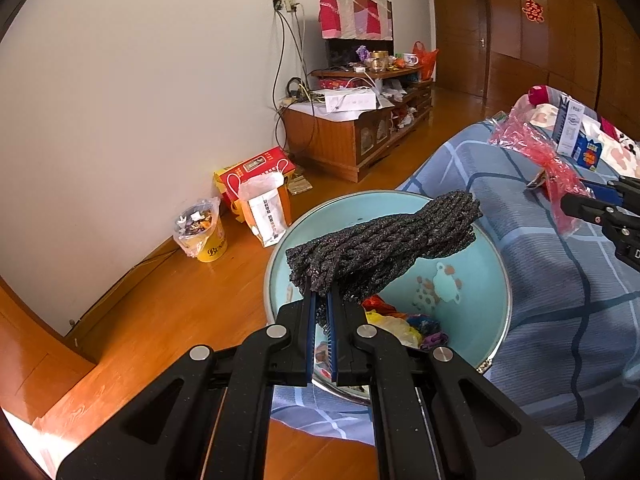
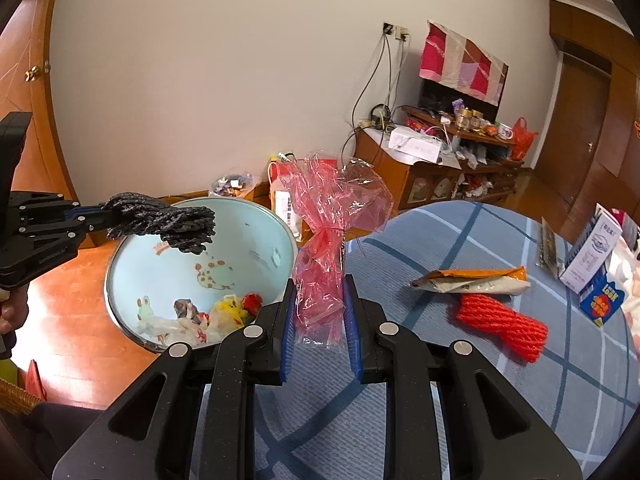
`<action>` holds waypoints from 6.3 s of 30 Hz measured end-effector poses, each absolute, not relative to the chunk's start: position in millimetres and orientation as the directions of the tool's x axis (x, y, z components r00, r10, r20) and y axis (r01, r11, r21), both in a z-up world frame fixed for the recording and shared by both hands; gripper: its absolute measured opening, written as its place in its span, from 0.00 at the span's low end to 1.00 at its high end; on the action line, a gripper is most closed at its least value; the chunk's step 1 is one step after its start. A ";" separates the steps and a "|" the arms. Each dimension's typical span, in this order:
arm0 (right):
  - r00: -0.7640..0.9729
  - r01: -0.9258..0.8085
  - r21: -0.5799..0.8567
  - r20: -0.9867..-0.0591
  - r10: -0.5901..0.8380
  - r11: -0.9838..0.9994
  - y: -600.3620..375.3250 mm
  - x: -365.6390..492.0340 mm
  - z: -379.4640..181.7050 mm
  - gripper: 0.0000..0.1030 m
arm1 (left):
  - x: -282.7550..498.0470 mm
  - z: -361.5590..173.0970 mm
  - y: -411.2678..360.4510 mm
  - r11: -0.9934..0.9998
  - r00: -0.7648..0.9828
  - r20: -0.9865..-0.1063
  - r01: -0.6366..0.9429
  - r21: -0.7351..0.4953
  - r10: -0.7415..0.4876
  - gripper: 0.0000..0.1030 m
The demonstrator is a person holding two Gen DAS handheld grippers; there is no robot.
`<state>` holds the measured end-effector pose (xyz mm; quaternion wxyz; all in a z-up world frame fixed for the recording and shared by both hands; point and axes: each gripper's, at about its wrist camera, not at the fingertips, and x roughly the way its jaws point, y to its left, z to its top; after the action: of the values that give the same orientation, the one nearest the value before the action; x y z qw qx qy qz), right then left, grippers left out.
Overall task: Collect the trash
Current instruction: 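Carry the black net and pink bag with both grippers over the bucket, then open both grippers to drop the black net and pink bag into the bucket, then grasp the red mesh net with the right gripper while the left moves to the snack wrapper, then grasp the white-and-orange snack wrapper with the left gripper and lift it, then carry the red net and snack wrapper with both grippers over the bucket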
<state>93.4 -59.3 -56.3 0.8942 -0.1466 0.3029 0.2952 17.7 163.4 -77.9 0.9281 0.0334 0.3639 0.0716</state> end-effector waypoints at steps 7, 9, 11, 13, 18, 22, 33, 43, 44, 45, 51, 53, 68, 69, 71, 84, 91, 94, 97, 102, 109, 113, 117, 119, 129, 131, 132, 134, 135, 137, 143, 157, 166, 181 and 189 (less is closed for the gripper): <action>0.633 -0.632 -0.090 -0.633 0.445 0.770 -50.7 94.5 -56.7 0.22 | 15.2 -76.4 166.4 0.984 0.727 -0.663 -0.123 0.130 0.179 0.04; 0.630 -0.637 -0.092 -0.634 0.449 0.765 -47.4 94.2 -56.7 0.22 | 15.2 -76.8 166.6 0.984 0.726 -0.664 -0.123 0.131 0.179 0.04; 0.626 -0.644 -0.093 -0.635 0.452 0.760 -44.1 93.6 -57.2 0.22 | 15.7 -77.5 166.9 0.983 0.723 -0.666 -0.125 0.131 0.181 0.05; 0.621 -0.651 -0.096 -0.637 0.456 0.753 -40.2 91.8 -57.3 0.22 | 16.5 -78.5 167.5 0.983 0.720 -0.670 -0.127 0.129 0.181 0.05; 0.602 -0.678 -0.094 -0.641 0.477 0.729 -31.2 87.9 -58.6 0.23 | 17.0 -79.0 166.2 0.987 0.723 -0.672 -0.117 0.107 0.159 0.09; 0.589 -0.700 -0.090 -0.635 0.500 0.709 -26.2 85.7 -61.5 0.45 | 16.6 -77.4 162.8 0.989 0.732 -0.664 -0.108 0.105 0.151 0.50; 0.650 -0.627 -0.106 -0.617 0.443 0.772 -64.8 88.6 -59.3 0.48 | 19.6 -85.0 160.0 0.987 0.718 -0.678 -0.118 0.105 0.158 0.62; 0.738 -0.243 -0.041 -0.657 0.157 0.969 -206.5 157.5 -61.2 0.48 | 43.9 -103.9 150.1 0.981 0.697 -0.691 -0.137 0.135 0.192 0.67; 0.732 -0.221 -0.032 -0.666 0.144 0.975 -214.3 164.9 -64.4 0.48 | 46.8 -104.4 150.0 0.981 0.698 -0.689 -0.140 0.137 0.196 0.67; 0.725 -0.215 -0.022 -0.673 0.145 0.976 -218.3 168.4 -66.5 0.48 | 49.3 -104.8 149.8 0.980 0.697 -0.689 -0.144 0.138 0.199 0.68; 0.698 -0.217 -0.016 -0.702 0.144 0.976 -215.3 182.5 -79.2 0.47 | 61.0 -103.2 143.2 0.982 0.701 -0.688 -0.139 0.128 0.189 0.72; 0.678 -0.221 -0.005 -0.720 0.150 0.975 -213.3 188.0 -84.4 0.47 | 60.9 -103.1 139.8 0.983 0.704 -0.686 -0.130 0.129 0.183 0.72; 0.634 -0.222 0.082 -0.745 0.207 0.972 -239.8 172.6 -85.4 0.09 | 60.1 -92.1 115.9 0.990 0.728 -0.673 -0.071 0.118 0.133 0.73; 0.634 -0.210 0.091 -0.745 0.206 0.973 -247.9 166.1 -84.3 0.09 | 61.1 -89.5 109.2 0.991 0.732 -0.670 -0.059 0.117 0.122 0.73; 0.636 -0.187 0.097 -0.747 0.195 0.978 -261.7 156.9 -83.4 0.09 | 64.2 -85.6 97.3 0.993 0.739 -0.666 -0.036 0.114 0.103 0.74; 0.665 0.010 0.133 -0.741 0.093 0.991 -370.3 123.2 -84.7 0.10 | 109.2 -73.8 -18.6 0.981 0.768 -0.640 0.141 0.136 -0.022 0.74; 0.684 0.087 0.120 -0.729 0.029 0.989 -401.9 117.9 -85.9 0.10 | 152.5 -83.0 -62.5 0.971 0.749 -0.661 0.179 0.157 -0.031 0.74; 0.685 0.107 0.124 -0.728 0.017 0.987 -409.7 119.7 -87.1 0.10 | 164.8 -89.2 -73.9 0.969 0.732 -0.680 0.193 0.156 -0.036 0.74; 0.684 0.118 0.134 -0.729 0.017 0.984 -415.0 122.5 -88.3 0.10 | 179.6 -97.1 -82.4 0.967 0.699 -0.713 0.214 0.141 -0.051 0.74; 0.684 0.103 0.132 -0.729 0.026 0.986 -408.3 125.3 -87.6 0.10 | 201.0 -112.0 -90.2 0.964 0.642 -0.765 0.232 0.131 -0.050 0.73; 0.682 0.090 0.126 -0.730 0.031 0.988 -403.1 127.7 -86.7 0.10 | 209.9 -117.6 -95.4 0.948 0.619 -0.784 0.279 0.157 -0.052 0.47; 0.682 0.081 0.125 -0.730 0.036 0.989 -399.9 127.6 -86.3 0.10 | 207.1 -118.9 -98.7 0.938 0.623 -0.780 0.304 0.165 -0.065 0.34; 0.685 0.075 0.129 -0.728 0.043 0.989 -398.0 127.4 -86.2 0.10 | 202.4 -118.5 -103.7 0.926 0.632 -0.771 0.332 0.182 -0.075 0.20; 0.686 0.072 0.129 -0.726 0.045 0.989 -397.0 127.0 -85.8 0.10 | 201.6 -118.0 -105.3 0.922 0.635 -0.768 0.342 0.184 -0.082 0.14; 0.706 0.043 0.142 -0.705 0.071 0.989 -385.1 121.0 -79.4 0.10 | 179.2 -105.5 -88.6 0.926 0.651 -0.750 0.344 0.153 -0.118 0.09; 0.711 0.032 0.144 -0.699 0.078 0.989 -380.8 120.2 -76.4 0.10 | 171.5 -100.9 -80.6 0.928 0.657 -0.743 0.343 0.145 -0.127 0.09; 0.716 0.023 0.142 -0.693 0.083 0.990 -376.6 119.7 -73.3 0.10 | 167.5 -98.7 -78.1 0.928 0.662 -0.739 0.343 0.145 -0.129 0.09; 0.722 0.008 0.142 -0.685 0.093 0.990 -370.3 119.1 -69.0 0.10 | 156.4 -92.8 -69.2 0.928 0.672 -0.728 0.343 0.144 -0.135 0.09; 0.724 0.002 0.143 -0.682 0.097 0.990 -367.6 119.6 -67.5 0.10 | 150.8 -90.0 -63.9 0.930 0.677 -0.724 0.339 0.142 -0.136 0.09; 0.729 -0.014 0.143 -0.675 0.109 0.990 -360.0 119.9 -63.9 0.10 | 141.2 -86.3 -55.8 0.932 0.683 -0.717 0.334 0.140 -0.137 0.09; 0.734 -0.078 0.141 -0.662 0.152 0.987 -326.9 123.0 -59.5 0.10 | 112.9 -73.5 -33.0 0.936 0.706 -0.696 0.320 0.146 -0.132 0.09; 0.718 -0.204 0.134 -0.653 0.241 0.970 -258.0 129.7 -58.5 0.10 | 78.0 -59.3 11.3 0.958 0.746 -0.659 0.247 0.145 -0.092 0.09; 0.699 -0.281 0.118 -0.655 0.287 0.952 -216.2 129.8 -58.5 0.10 | 62.4 -59.9 44.6 0.972 0.749 -0.660 0.192 0.137 -0.055 0.09; 0.666 -0.392 0.076 -0.664 0.340 0.917 -157.7 131.9 -56.7 0.10 | 42.9 -63.8 96.4 0.986 0.743 -0.670 0.099 0.133 0.016 0.09; 0.652 -0.436 0.048 -0.671 0.353 0.899 -133.3 129.7 -57.6 0.10 | 35.1 -66.3 119.2 0.990 0.738 -0.673 0.055 0.132 0.049 0.09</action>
<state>129.7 -133.3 -57.6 0.9071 -0.0586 0.3557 0.2175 35.1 119.2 -66.3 0.9295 0.0714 0.3618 -0.0016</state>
